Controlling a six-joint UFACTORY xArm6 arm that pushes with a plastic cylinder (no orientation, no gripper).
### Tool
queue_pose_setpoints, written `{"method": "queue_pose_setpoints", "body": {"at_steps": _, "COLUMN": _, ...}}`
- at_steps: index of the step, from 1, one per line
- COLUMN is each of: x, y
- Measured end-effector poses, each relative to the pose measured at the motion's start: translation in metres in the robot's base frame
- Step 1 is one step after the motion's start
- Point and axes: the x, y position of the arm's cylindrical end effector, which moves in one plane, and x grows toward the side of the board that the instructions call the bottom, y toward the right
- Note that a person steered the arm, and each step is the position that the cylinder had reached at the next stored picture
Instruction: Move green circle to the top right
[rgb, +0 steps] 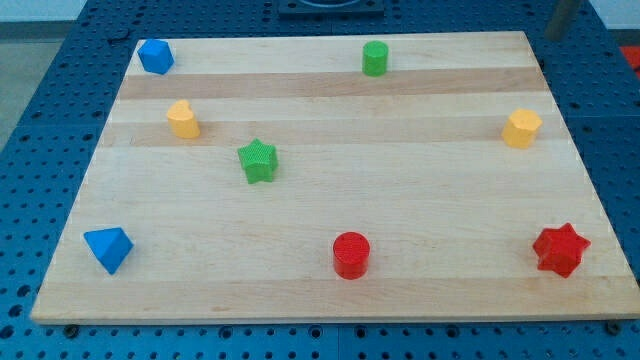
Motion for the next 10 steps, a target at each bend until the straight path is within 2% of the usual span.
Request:
{"method": "queue_pose_setpoints", "body": {"at_steps": 3, "x": -0.003, "y": -0.008}}
{"method": "queue_pose_setpoints", "body": {"at_steps": 4, "x": -0.003, "y": -0.08}}
{"method": "queue_pose_setpoints", "body": {"at_steps": 5, "x": -0.01, "y": -0.085}}
{"method": "queue_pose_setpoints", "body": {"at_steps": 8, "x": -0.013, "y": -0.168}}
{"method": "queue_pose_setpoints", "body": {"at_steps": 9, "x": -0.013, "y": -0.239}}
{"method": "queue_pose_setpoints", "body": {"at_steps": 10, "x": 0.003, "y": -0.285}}
